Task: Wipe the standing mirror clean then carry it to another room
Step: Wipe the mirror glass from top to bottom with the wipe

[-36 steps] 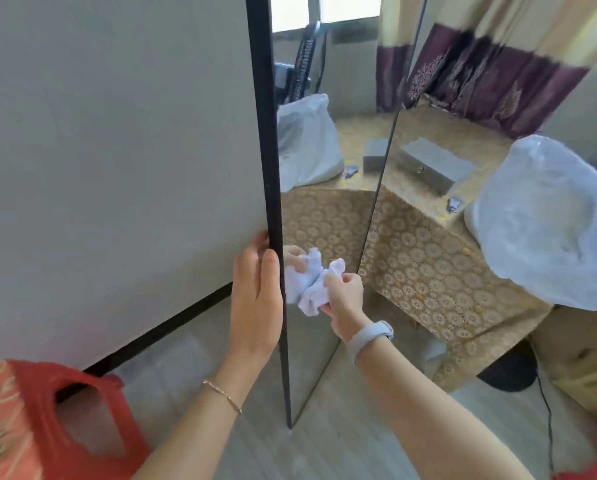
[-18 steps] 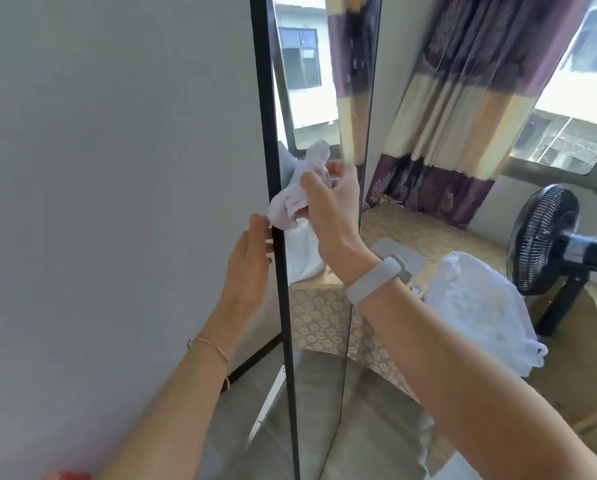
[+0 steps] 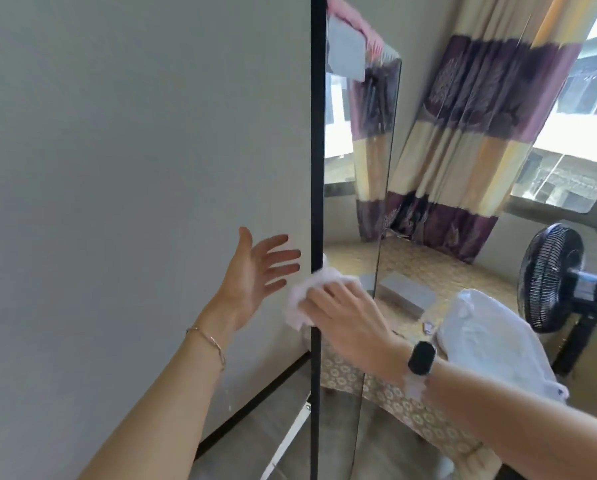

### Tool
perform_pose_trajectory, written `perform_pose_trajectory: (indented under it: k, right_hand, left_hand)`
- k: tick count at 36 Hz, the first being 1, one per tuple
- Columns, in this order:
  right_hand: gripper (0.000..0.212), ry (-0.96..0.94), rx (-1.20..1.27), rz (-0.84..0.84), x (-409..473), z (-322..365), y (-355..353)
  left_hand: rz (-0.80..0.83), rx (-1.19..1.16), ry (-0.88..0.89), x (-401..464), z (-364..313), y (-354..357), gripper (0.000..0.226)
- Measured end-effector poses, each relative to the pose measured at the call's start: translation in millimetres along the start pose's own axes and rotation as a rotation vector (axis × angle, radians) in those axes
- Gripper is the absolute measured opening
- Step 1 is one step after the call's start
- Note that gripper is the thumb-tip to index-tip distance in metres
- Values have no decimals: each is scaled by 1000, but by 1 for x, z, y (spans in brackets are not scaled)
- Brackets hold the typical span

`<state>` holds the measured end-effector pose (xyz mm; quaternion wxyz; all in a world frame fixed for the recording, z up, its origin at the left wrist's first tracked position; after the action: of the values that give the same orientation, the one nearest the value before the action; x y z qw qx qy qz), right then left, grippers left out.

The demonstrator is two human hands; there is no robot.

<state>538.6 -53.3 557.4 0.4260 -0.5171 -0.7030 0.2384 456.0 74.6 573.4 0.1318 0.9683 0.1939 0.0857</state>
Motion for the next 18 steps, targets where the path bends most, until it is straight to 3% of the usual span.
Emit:
perform_pose_trajectory:
  k: [4,8,12,18]
  right_hand:
    - [21,-59,86,315,-45,53,72]
    - [32,42,391,647,-45,85,94]
    - [33,205,747,813,-36,127,115]
    - [28,306,1072,991,-26,242,151]
  left_hand:
    - [106,161,-74,-4,14,0,64]
    - [162,264,-138,-23,35,6,57]
    - [2,410,-239,-71,73,-33,37]
    - [-415,663,-614,-215,169,-161,29]
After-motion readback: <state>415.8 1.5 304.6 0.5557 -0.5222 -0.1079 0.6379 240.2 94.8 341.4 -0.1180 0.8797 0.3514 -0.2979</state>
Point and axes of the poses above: each hand's wrist, its own x-axis towards the middle knuckle, its own y-axis out of the palm, z = x × y, the point moved 3 cm from there along x, towards the middle knuckle, and after that the axes turned 14 degrees about z, right-handed, at the moved point
